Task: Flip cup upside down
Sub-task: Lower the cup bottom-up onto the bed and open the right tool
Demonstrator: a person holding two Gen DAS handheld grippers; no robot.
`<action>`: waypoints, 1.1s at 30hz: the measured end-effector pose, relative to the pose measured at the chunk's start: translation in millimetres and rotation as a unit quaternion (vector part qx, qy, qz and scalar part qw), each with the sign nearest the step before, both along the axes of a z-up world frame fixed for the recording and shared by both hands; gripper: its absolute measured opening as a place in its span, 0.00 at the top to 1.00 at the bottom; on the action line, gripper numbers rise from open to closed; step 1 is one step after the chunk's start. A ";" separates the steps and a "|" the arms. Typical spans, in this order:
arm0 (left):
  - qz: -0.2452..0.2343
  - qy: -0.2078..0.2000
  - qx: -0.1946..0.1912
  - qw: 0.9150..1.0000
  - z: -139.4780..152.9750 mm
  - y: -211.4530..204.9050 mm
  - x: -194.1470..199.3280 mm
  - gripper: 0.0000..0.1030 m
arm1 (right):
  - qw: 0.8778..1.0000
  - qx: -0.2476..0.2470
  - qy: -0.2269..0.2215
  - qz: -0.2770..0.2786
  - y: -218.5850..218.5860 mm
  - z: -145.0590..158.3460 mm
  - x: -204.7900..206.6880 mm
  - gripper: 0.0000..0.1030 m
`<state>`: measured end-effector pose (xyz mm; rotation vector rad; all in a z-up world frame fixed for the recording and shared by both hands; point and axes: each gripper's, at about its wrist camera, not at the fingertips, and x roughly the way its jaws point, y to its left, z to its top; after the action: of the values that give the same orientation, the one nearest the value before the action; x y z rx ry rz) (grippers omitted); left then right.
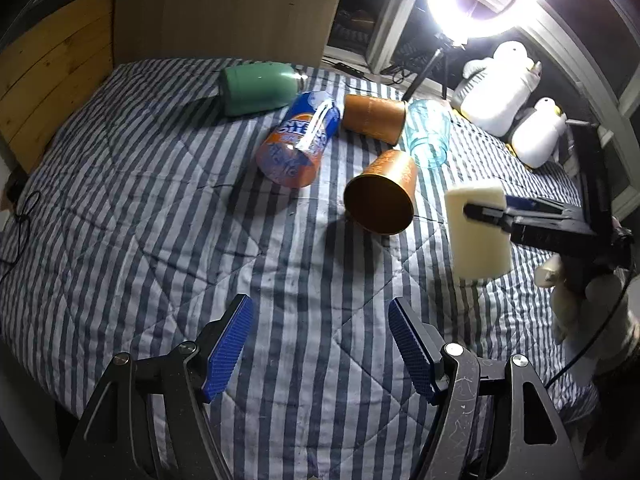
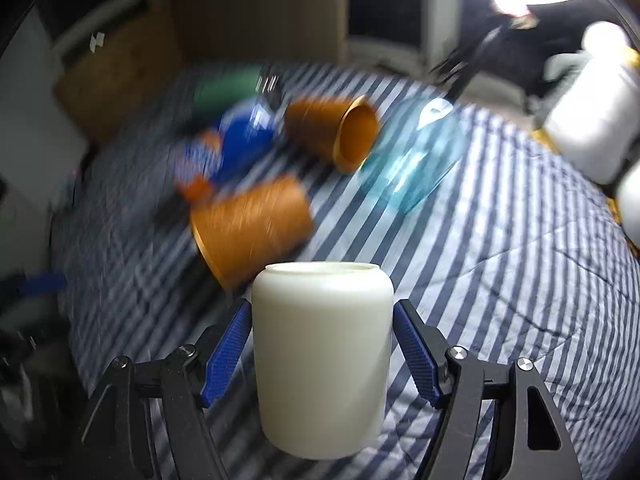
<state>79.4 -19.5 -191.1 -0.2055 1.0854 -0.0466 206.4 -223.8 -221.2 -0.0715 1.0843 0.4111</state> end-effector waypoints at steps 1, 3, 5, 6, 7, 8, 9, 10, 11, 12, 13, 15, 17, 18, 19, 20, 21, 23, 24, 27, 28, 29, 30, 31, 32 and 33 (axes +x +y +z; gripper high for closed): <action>-0.005 0.000 -0.001 1.000 -0.5 -2.7 2.3 0.29 | 1.000 0.012 -0.016 -0.017 -3.6 2.7 -2.3 0.33; -0.015 -0.001 0.002 1.000 -1.0 -7.9 6.1 0.29 | 0.998 0.021 -0.043 -0.041 -3.4 5.4 -4.2 0.33; -0.024 -0.004 0.005 1.000 -1.1 -12.0 10.0 0.29 | 0.996 0.025 -0.067 -0.061 -5.0 7.5 -5.6 0.33; -0.028 -0.004 0.005 1.000 -1.3 -14.2 11.7 0.29 | 0.994 0.026 -0.076 -0.069 -6.6 8.7 -6.5 0.33; -0.032 -0.004 0.005 0.999 -1.6 -16.3 13.4 0.29 | 0.993 0.026 -0.086 -0.078 -6.3 9.0 -7.7 0.33; -0.037 -0.004 0.006 0.999 -2.0 -18.4 14.8 0.29 | 0.991 0.026 -0.097 -0.087 -7.9 9.7 -8.5 0.34; -0.041 -0.003 0.007 0.999 -2.3 -20.5 15.6 0.29 | 0.989 0.024 -0.111 -0.099 -9.4 10.1 -8.9 0.34; -0.045 -0.003 0.008 0.999 -2.8 -22.4 16.6 0.29 | 0.987 0.022 -0.117 -0.104 -10.6 8.6 -8.7 0.34; -0.049 -0.002 0.008 0.999 -3.5 -23.8 16.9 0.29 | 0.986 0.019 -0.122 -0.109 -8.1 5.5 -6.7 0.34; -0.053 -0.002 0.008 0.999 -4.2 -25.4 17.7 0.29 | 0.986 0.014 -0.125 -0.112 -7.8 3.0 -5.4 0.34; -0.055 -0.001 0.009 0.998 -4.4 -26.2 17.5 0.29 | 0.985 0.006 -0.126 -0.115 -6.8 -0.1 -3.7 0.34; -0.058 -0.001 0.009 0.998 -5.6 -26.2 17.6 0.29 | 0.985 0.002 -0.126 -0.119 -4.8 -5.8 -1.7 0.34; -0.058 0.000 0.009 0.998 -6.7 -25.3 17.5 0.29 | 0.984 0.004 -0.127 -0.125 -5.4 -8.7 -1.3 0.34; -0.058 0.000 0.008 0.998 -7.1 -24.4 17.3 0.29 | 0.983 0.003 -0.129 -0.128 -5.6 -9.1 -1.2 0.34; -0.057 0.001 0.008 0.998 -7.2 -23.3 17.1 0.29 | 0.983 0.002 -0.130 -0.130 -5.6 -9.6 -1.2 0.34; -0.057 0.001 0.008 0.998 -7.2 -22.5 17.0 0.29 | 0.983 0.002 -0.131 -0.130 -5.5 -10.1 -1.4 0.34; -0.056 0.000 0.008 0.998 -7.1 -21.9 17.3 0.29 | 0.982 0.001 -0.133 -0.131 -5.8 -9.8 -2.6 0.34; -0.055 -0.001 0.007 0.998 -6.7 -20.3 17.3 0.29 | 0.982 -0.002 -0.135 -0.133 -6.8 -9.7 -5.2 0.34; -0.055 -0.001 0.006 0.998 -6.7 -20.0 17.3 0.29 | 0.982 -0.002 -0.135 -0.133 -7.1 -9.9 -6.1 0.34; -0.056 -0.001 0.006 0.998 -6.6 -19.6 17.1 0.29 | 0.982 -0.003 -0.130 -0.134 -7.2 -13.1 -7.9 0.34; -0.058 -0.001 0.005 0.998 -6.5 -19.5 17.1 0.29 | 0.983 -0.005 -0.129 -0.134 -6.8 -13.8 -8.3 0.34; -0.058 -0.001 0.005 0.998 -6.2 -20.5 16.8 0.29 | 0.983 -0.006 -0.128 -0.134 -6.7 -14.4 -8.2 0.34; -0.059 -0.001 0.004 0.998 -5.9 -20.7 16.8 0.29 | 0.983 -0.008 -0.128 -0.134 -6.1 -15.1 -9.3 0.34; -0.060 -0.001 0.004 0.998 -6.1 -22.1 16.5 0.29 | 0.983 -0.008 -0.128 -0.133 -5.7 -15.1 -9.8 0.34; -0.061 -0.001 0.004 0.998 -5.9 -23.0 16.6 0.29 | 0.983 -0.010 -0.128 -0.133 -5.4 -15.0 -10.3 0.33; -0.063 -0.002 0.004 0.998 -5.9 -24.3 16.8 0.29 | 0.983 -0.012 -0.128 -0.132 -4.9 -14.8 -11.1 0.33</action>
<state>96.1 -43.8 -197.0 -0.1294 1.0942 -0.1543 195.3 -228.7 -236.0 -0.0002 0.8306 0.1448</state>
